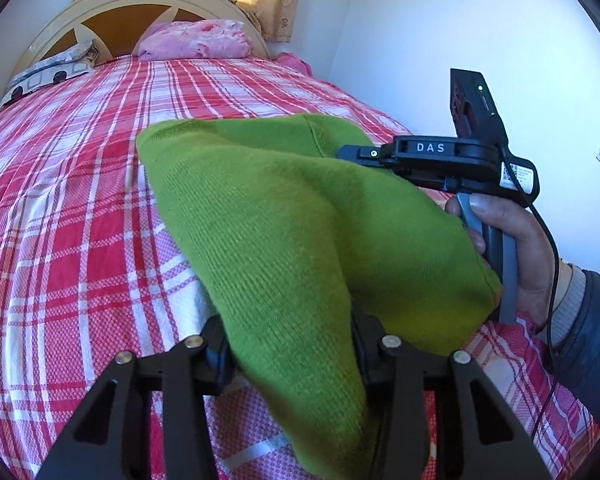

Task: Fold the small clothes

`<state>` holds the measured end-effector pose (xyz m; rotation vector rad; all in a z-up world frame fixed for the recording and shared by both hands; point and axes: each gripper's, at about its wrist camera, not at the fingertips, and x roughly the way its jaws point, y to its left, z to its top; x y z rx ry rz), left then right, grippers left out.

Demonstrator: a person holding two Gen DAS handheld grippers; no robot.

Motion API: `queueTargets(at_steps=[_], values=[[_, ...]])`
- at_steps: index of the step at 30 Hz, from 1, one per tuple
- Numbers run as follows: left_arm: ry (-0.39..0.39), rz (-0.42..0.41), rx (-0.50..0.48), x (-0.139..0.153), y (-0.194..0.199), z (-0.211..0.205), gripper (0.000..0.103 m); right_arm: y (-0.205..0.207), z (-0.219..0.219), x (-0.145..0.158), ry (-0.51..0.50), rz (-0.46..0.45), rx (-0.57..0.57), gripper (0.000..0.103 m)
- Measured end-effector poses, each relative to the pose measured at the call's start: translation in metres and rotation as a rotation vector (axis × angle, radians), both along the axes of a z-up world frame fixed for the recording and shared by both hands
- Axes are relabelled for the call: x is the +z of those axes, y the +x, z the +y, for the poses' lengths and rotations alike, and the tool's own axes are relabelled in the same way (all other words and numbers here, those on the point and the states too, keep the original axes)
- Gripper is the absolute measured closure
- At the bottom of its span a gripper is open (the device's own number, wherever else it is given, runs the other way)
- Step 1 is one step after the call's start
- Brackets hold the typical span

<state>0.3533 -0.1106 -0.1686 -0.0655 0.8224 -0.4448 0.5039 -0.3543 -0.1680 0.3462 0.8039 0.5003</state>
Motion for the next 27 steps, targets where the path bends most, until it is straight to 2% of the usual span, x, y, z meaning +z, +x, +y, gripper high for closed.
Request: queueTargets(at_steps=[6, 9, 13, 17, 18, 19, 20, 21, 22, 23, 24, 25, 26, 27], values=[[0.009, -0.006, -0.002, 0.006, 0.000, 0.000, 0.061, -0.007, -0.001, 0.005, 0.020, 0.003, -0.007, 0.085], [0.016, -0.001, 0.001, 0.007, 0.001, -0.001, 0.061, -0.004, 0.000, 0.000, -0.004, 0.054, -0.027, 0.085], [0.011, 0.002, 0.000, 0.011, 0.001, 0.002, 0.063, -0.006, 0.002, 0.004, 0.010, 0.053, -0.022, 0.085], [0.022, 0.024, 0.007, 0.008, 0.004, 0.002, 0.063, -0.002, 0.008, 0.000, -0.068, 0.084, -0.027, 0.083], [0.021, 0.024, 0.009, 0.006, 0.005, 0.003, 0.063, -0.002, 0.008, 0.000, -0.081, 0.086, -0.035, 0.077], [0.017, 0.025, 0.010, 0.004, 0.005, 0.004, 0.063, -0.001, 0.007, -0.002, -0.082, 0.095, -0.053, 0.060], [0.003, 0.025, 0.011, 0.002, 0.006, 0.006, 0.063, 0.001, 0.004, -0.004, -0.086, 0.109, -0.076, 0.048], [-0.008, 0.026, 0.011, 0.001, 0.006, 0.007, 0.063, 0.002, 0.000, -0.009, -0.082, 0.130, -0.095, 0.030], [-0.018, 0.027, 0.011, 0.000, 0.007, 0.008, 0.063, 0.005, -0.005, -0.016, -0.048, 0.160, -0.088, 0.029], [-0.022, 0.026, 0.012, -0.001, 0.007, 0.009, 0.063, 0.007, -0.008, -0.018, -0.022, 0.156, -0.078, 0.029], [-0.028, 0.024, 0.012, -0.002, 0.007, 0.009, 0.063, 0.009, -0.009, -0.018, 0.009, 0.159, -0.053, 0.039], [-0.033, 0.022, 0.013, -0.002, 0.006, 0.010, 0.063, 0.011, -0.008, -0.019, 0.051, 0.170, -0.010, 0.069], [-0.037, 0.022, 0.015, -0.001, 0.006, 0.010, 0.063, 0.011, -0.005, -0.018, 0.081, 0.172, 0.019, 0.073], [-0.045, 0.024, 0.017, -0.001, 0.006, 0.011, 0.063, 0.009, -0.002, -0.015, 0.065, 0.156, 0.024, 0.073]])
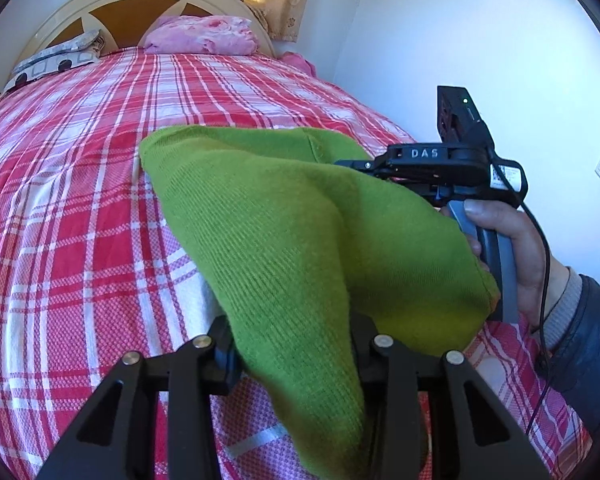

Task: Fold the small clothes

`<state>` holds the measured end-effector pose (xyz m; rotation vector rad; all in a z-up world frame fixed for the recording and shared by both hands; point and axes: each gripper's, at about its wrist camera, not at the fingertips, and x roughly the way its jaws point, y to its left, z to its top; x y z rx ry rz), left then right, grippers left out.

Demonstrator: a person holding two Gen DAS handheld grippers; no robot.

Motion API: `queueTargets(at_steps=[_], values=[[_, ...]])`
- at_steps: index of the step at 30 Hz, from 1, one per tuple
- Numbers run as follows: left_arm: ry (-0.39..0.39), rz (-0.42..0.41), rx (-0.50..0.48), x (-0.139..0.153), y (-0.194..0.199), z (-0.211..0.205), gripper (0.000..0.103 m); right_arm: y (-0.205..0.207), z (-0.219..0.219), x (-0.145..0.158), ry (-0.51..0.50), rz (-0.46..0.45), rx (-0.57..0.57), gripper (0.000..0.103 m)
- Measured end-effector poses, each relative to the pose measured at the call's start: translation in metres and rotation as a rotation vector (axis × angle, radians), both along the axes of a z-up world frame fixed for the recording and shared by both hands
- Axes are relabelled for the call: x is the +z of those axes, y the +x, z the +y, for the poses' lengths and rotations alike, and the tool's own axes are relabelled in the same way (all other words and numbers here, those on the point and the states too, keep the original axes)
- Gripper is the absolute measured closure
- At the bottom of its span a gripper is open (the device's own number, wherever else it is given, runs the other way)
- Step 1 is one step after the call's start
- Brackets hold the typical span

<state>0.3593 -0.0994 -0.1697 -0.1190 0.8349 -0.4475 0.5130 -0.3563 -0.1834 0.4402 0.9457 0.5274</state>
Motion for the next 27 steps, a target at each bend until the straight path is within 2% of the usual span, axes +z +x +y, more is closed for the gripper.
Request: queueTargets(at_steps=[2, 3, 4, 6, 7, 9, 12, 16, 20, 27], values=[[-0.015, 0.005, 0.002, -0.001, 0.000, 0.001, 0.063, 0.002, 0.001, -0.003, 0.013, 0.017, 0.011, 0.073], [-0.021, 0.007, 0.002, -0.001, 0.000, 0.001, 0.063, 0.005, -0.004, -0.007, 0.055, 0.045, 0.004, 0.073], [-0.026, 0.009, 0.004, -0.002, 0.000, 0.001, 0.063, 0.009, -0.009, -0.015, 0.107, 0.089, -0.006, 0.068], [-0.036, 0.016, 0.011, 0.000, -0.001, 0.002, 0.063, 0.013, -0.019, -0.021, 0.184, 0.137, -0.027, 0.067], [-0.044, 0.017, 0.015, 0.002, -0.003, 0.003, 0.063, 0.011, -0.017, -0.016, 0.165, 0.126, -0.031, 0.073], [-0.053, 0.006, 0.016, 0.009, -0.009, 0.006, 0.064, -0.001, -0.010, -0.002, 0.113, 0.079, -0.024, 0.074], [-0.038, -0.006, 0.000, 0.014, -0.020, 0.007, 0.064, -0.018, -0.004, -0.002, 0.123, 0.131, -0.019, 0.071], [-0.047, 0.009, 0.000, 0.007, -0.025, 0.014, 0.064, -0.031, 0.000, -0.005, 0.151, 0.143, 0.011, 0.072], [-0.085, 0.009, 0.015, 0.016, -0.032, 0.022, 0.065, -0.036, 0.007, 0.005, 0.124, 0.115, 0.027, 0.079], [-0.046, 0.008, 0.047, 0.033, -0.056, 0.042, 0.065, -0.059, 0.037, 0.028, 0.145, 0.056, 0.082, 0.080]])
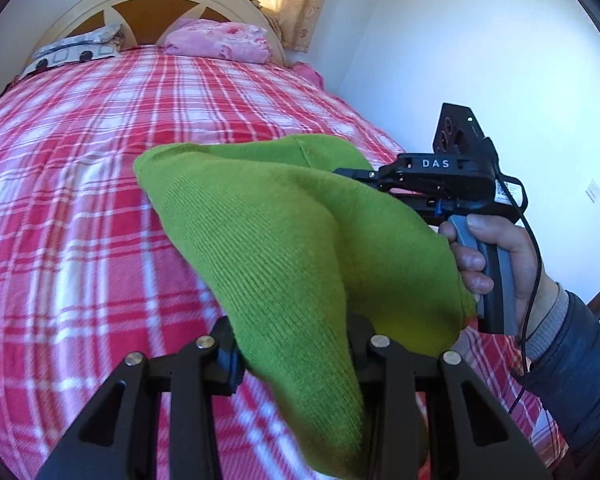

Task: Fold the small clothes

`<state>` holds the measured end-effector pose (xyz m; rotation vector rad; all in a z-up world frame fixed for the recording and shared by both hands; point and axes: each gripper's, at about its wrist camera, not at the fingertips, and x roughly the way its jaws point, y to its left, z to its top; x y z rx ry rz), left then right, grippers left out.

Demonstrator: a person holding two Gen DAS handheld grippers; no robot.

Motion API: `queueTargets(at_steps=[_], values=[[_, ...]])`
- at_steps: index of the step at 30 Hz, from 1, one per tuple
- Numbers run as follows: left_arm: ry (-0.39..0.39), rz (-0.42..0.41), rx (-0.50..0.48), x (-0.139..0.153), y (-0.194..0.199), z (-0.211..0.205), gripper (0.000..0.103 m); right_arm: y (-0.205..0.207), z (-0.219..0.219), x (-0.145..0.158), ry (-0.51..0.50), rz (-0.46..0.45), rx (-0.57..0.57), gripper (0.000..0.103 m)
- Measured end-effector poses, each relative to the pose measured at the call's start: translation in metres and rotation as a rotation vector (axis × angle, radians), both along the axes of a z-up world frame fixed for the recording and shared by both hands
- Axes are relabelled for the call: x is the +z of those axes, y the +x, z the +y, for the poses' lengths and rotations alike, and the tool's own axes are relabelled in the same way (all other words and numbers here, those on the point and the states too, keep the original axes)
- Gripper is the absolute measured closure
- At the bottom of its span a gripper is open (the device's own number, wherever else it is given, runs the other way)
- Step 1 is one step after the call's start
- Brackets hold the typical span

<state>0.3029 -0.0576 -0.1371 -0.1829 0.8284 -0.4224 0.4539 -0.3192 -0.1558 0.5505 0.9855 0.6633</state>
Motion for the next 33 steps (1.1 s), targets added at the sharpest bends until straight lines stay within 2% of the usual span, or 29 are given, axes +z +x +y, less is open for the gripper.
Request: queueTargets(at_steps=[13, 33], values=[[0.058, -0.024, 0.089, 0.010, -0.050, 0.043, 0.065, -0.035, 0.075, 0.013, 0.016, -0.037, 0.093, 0.080], [0.018, -0.077, 0.263, 0.011, -0.122, 0.135, 0.065, -0.081, 0.206, 0.027, 0.015, -0.072, 0.281, 0.080]])
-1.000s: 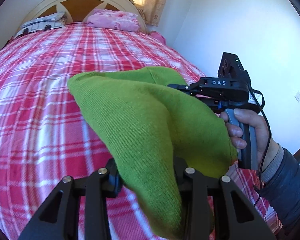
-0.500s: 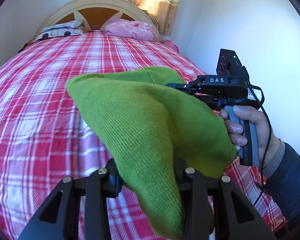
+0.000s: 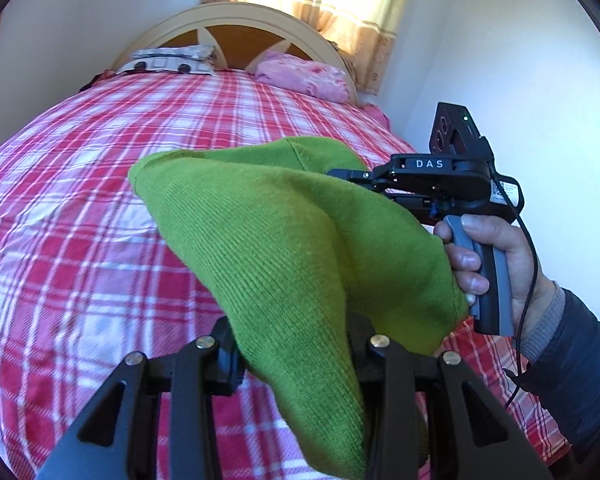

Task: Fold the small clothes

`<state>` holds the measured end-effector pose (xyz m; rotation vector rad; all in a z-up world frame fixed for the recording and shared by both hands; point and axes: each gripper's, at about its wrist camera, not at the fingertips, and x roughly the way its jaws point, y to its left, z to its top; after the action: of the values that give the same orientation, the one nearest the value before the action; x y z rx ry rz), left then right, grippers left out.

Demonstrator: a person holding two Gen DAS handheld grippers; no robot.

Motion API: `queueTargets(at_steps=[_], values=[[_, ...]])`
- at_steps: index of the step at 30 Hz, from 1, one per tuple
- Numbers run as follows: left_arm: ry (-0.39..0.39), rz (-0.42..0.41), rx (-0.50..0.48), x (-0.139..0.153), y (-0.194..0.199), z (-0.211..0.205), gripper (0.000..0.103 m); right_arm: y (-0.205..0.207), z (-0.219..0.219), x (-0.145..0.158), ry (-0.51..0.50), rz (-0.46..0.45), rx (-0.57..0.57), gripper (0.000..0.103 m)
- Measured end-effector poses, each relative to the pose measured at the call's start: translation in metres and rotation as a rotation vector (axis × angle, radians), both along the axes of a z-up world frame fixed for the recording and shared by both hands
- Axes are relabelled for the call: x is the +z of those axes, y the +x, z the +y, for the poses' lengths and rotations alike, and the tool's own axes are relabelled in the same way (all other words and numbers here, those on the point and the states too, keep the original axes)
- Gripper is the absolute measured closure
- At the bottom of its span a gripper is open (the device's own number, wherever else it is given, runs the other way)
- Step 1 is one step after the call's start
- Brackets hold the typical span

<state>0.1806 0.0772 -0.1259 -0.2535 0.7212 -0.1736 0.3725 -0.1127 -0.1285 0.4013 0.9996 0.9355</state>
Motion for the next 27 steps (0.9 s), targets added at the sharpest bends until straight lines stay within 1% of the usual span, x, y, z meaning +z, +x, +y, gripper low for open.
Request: queueTargets(at_steps=[5, 15, 27], values=[[0.000, -0.006, 0.038, -0.002, -0.015, 0.017, 0.065, -0.008, 0.030, 0.000, 0.005, 0.001, 0.038, 0.080], [-0.011, 0.000, 0.107, -0.011, -0.039, 0.050, 0.065, -0.013, 0.082, -0.014, 0.005, 0.023, 0.109, 0.080], [-0.019, 0.007, 0.143, -0.018, -0.068, 0.072, 0.065, -0.027, 0.127, -0.030, -0.004, 0.046, 0.175, 0.080]])
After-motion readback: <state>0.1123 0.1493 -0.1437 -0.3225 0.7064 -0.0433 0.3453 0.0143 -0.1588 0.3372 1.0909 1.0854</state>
